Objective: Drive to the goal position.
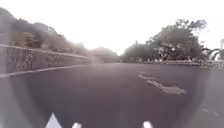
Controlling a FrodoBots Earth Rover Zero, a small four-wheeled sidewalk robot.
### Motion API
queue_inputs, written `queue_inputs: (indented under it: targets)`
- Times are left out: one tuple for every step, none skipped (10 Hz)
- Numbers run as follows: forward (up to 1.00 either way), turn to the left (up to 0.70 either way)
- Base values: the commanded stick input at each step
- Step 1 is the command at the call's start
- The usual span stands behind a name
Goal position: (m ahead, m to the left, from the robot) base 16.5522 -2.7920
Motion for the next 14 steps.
queue_inputs:
  targets:
    - [0.70,-0.32]
    - [0.70,-0.25]
    - [0.70,-0.12]
    - [0.70,-0.01]
    - [0.70,-0.13]
    - [0.70,-0.26]
    - [0.70,-0.32]
    - [0.70,-0.19]
    - [0.70,-0.07]
    - [0.70,0.00]
    - [0.70,0.00]
    - [0.70,0.00]
    - [0.70,0.00]
    - [0.70,0.00]
